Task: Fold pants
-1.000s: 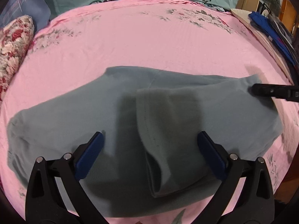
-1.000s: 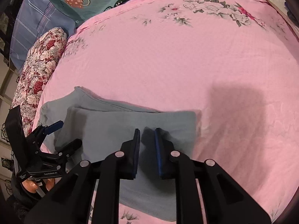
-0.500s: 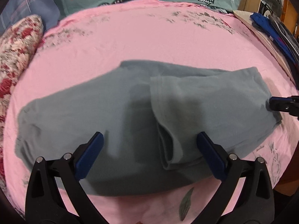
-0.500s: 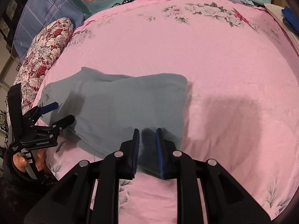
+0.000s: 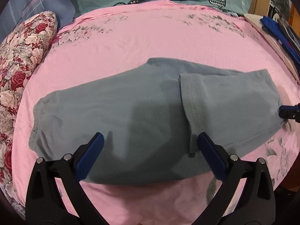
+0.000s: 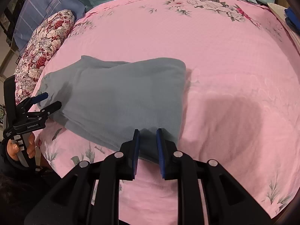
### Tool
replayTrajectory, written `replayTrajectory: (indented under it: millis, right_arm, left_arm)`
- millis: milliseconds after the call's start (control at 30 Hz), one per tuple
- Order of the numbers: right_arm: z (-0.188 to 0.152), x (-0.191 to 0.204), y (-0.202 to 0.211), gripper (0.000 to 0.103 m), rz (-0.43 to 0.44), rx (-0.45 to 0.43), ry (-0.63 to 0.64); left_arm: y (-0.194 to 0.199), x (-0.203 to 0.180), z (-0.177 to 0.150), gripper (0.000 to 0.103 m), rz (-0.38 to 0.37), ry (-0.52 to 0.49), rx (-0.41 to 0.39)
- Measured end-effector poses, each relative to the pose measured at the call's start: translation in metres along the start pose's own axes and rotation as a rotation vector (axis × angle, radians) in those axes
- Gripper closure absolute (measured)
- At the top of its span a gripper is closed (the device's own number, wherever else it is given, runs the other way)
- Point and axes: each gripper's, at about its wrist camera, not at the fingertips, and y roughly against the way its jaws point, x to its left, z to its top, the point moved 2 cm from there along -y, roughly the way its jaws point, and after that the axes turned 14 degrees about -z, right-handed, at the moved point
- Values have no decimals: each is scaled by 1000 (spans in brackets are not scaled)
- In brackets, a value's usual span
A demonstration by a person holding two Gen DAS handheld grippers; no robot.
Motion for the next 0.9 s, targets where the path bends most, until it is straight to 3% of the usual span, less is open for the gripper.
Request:
replayTrajectory:
  millis: [133,267,367,433,500,533,733,900]
  right_arm:
    - [13,1,19,80,14,-87,-10]
    - [47,-3,26,80,19,-147,-51]
    - [72,-6,13,80,-8,-139,-69]
    - [79,-9,-9,80,-47,-82,-77]
    - [76,-11,-33,80,-75,-7,-66]
    - [74,-12,-39,80,-78,-12,-61]
    - [60,-14,-7,80,-41,-57,-57]
    - [21,-11,-11,79,-82,26,5]
  left_arm:
    - [13,-13,14,2,-39,-3,-74]
    - [-8,-35,28,2,-52,-30,-54]
    - [-27,-50,32,2,-45,-61,-34]
    - [-44,-56,29,2,-1,-92,9]
    - [-51,-50,27,2,-18,-72,16]
    - [-52,-47,27,2,-29,-58,29]
    - [-39,-49,26,2,-32,-77,0]
    - [-44,-42,21,2,-43,-67,22]
